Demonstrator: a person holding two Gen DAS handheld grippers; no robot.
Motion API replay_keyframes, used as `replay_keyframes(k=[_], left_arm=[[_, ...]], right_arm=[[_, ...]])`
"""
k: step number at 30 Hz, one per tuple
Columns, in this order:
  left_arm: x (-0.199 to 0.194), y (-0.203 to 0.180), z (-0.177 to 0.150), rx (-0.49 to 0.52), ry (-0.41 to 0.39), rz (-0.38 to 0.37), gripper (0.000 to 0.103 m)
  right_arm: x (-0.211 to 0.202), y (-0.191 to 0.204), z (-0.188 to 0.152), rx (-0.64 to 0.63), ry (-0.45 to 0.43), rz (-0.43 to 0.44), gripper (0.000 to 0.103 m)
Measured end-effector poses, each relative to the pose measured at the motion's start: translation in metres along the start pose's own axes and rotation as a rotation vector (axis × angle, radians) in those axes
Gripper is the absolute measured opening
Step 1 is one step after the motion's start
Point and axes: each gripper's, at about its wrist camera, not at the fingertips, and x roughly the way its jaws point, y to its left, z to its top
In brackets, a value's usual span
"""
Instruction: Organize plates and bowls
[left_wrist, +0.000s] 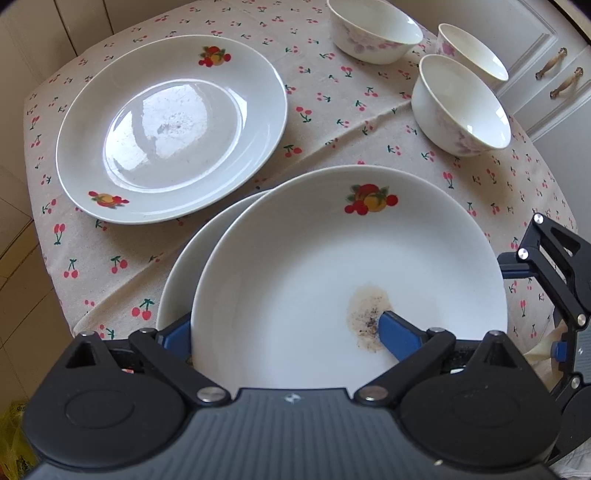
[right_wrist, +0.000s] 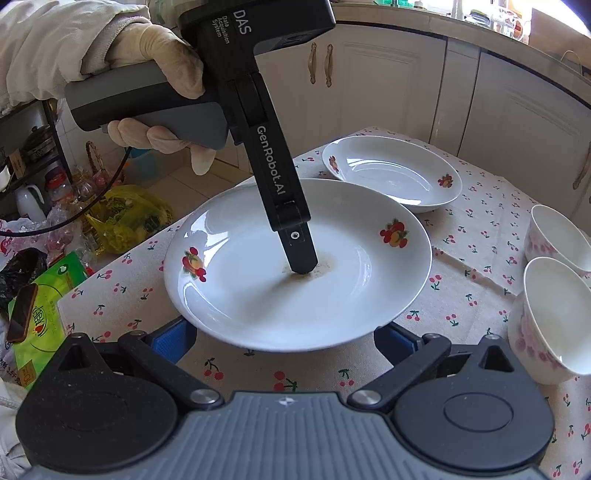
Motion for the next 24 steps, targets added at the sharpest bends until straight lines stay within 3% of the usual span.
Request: replay_keyframes(k=[12, 24], left_arm=[[-0.017, -0.003, -0.010, -0.001, -0.047, 0.044, 0.099], [-0.029, -0.007, -0.026, -0.004, -0.175, -0.039, 0.099]], right_arm=[[-0.014, 0.002, -0.001, -0.008, -0.020, -0.013, 0.103], [-0.039, -0.016, -0.003, 0.054, -0.033, -0.073, 0.103]])
